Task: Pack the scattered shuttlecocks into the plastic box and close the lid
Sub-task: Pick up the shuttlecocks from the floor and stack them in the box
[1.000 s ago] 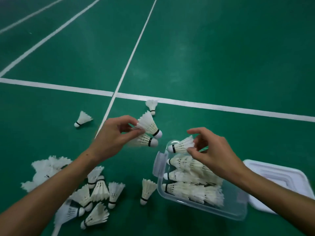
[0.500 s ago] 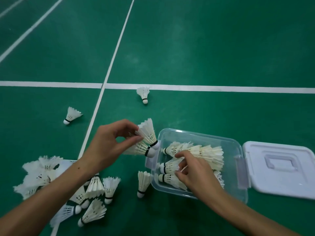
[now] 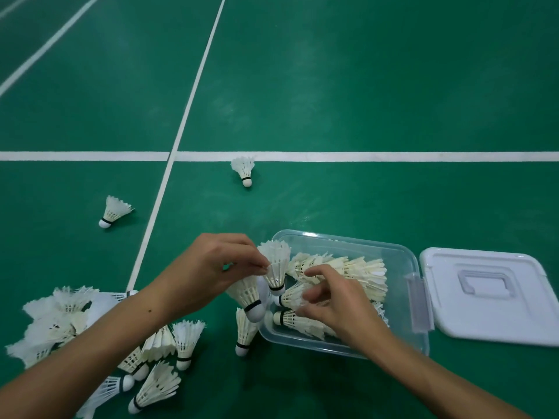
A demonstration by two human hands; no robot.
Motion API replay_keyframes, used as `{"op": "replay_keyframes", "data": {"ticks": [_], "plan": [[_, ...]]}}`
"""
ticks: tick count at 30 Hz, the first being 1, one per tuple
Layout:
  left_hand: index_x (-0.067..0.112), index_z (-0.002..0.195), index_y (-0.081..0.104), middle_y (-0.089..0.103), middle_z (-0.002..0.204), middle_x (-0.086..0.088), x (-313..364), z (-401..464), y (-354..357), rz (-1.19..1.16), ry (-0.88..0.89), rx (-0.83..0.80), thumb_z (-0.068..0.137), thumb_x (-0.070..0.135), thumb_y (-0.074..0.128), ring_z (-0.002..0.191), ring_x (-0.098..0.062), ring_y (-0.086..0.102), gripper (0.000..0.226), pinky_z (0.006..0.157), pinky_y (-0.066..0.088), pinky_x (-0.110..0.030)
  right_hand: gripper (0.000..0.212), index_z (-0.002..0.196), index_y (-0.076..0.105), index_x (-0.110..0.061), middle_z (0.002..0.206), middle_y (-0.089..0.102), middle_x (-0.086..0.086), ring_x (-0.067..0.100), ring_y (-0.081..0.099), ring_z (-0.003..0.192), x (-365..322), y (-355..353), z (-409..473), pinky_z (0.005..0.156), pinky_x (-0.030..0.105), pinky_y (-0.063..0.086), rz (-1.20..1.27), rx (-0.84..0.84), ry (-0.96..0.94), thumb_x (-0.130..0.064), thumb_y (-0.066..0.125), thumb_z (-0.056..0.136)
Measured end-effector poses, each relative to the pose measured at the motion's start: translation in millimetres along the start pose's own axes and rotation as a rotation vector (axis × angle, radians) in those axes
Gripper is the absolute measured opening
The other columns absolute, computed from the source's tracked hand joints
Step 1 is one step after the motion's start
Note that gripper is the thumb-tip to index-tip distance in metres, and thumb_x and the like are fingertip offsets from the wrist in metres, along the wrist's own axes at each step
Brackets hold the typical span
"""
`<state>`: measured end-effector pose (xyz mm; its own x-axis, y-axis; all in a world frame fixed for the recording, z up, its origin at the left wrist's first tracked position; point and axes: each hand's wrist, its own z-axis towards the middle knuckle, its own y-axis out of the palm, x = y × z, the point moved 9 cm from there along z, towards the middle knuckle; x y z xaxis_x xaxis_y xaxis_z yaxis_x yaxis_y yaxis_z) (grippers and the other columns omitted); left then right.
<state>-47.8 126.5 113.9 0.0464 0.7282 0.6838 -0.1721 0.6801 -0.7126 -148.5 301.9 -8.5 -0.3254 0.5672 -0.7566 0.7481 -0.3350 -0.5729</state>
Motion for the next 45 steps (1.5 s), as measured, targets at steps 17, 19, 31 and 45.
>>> {"op": "replay_keyframes", "data": {"ticks": [17, 19, 31, 45], "plan": [[0.021, 0.101, 0.082, 0.074, 0.093, 0.012, 28, 71, 54, 0.085, 0.095, -0.339, 0.092, 0.019, 0.08, 0.08, -0.001, 0.067, 0.01, 0.074, 0.052, -0.014, 0.043, 0.127, 0.063, -0.039, 0.102, 0.067, -0.031, -0.007, 0.06, 0.105, -57, -71, -12, 0.094, 0.032, 0.055, -0.216, 0.194, -0.298, -0.049, 0.075, 0.086], [0.023, 0.107, 0.08, 0.07, 0.098, 0.017, 27, 71, 44, 0.073, 0.072, -0.254, 0.09, 0.021, 0.081, 0.079, 0.007, 0.064, 0.017, 0.074, 0.048, -0.006, 0.044, 0.127, 0.066, -0.036, 0.099, 0.067, -0.029, -0.007, 0.06, 0.095, -52, -74, -19, 0.083, 0.023, 0.054, -0.291, 0.242, -0.318, -0.044, 0.079, 0.086], [0.024, 0.107, 0.077, 0.072, 0.103, 0.013, 7, 42, 14, 0.011, 0.021, -0.019, 0.089, 0.039, 0.074, 0.082, -0.005, 0.066, 0.025, 0.075, 0.058, -0.033, 0.052, 0.131, 0.057, -0.039, 0.093, 0.07, -0.024, -0.004, 0.071, 0.075, -13, -48, -37, 0.065, 0.026, 0.061, -0.46, 0.225, -0.2, -0.042, 0.084, 0.087], [0.028, 0.118, 0.07, 0.066, 0.117, 0.019, -3, 33, 14, 0.001, -0.052, 0.081, 0.08, 0.023, 0.088, 0.088, -0.006, 0.068, 0.042, 0.084, 0.059, -0.03, 0.044, 0.131, 0.051, -0.028, 0.102, 0.074, -0.008, 0.008, 0.07, 0.089, -13, -6, -24, 0.079, 0.028, 0.062, -0.409, 0.036, -0.208, -0.017, 0.074, 0.096]]}}
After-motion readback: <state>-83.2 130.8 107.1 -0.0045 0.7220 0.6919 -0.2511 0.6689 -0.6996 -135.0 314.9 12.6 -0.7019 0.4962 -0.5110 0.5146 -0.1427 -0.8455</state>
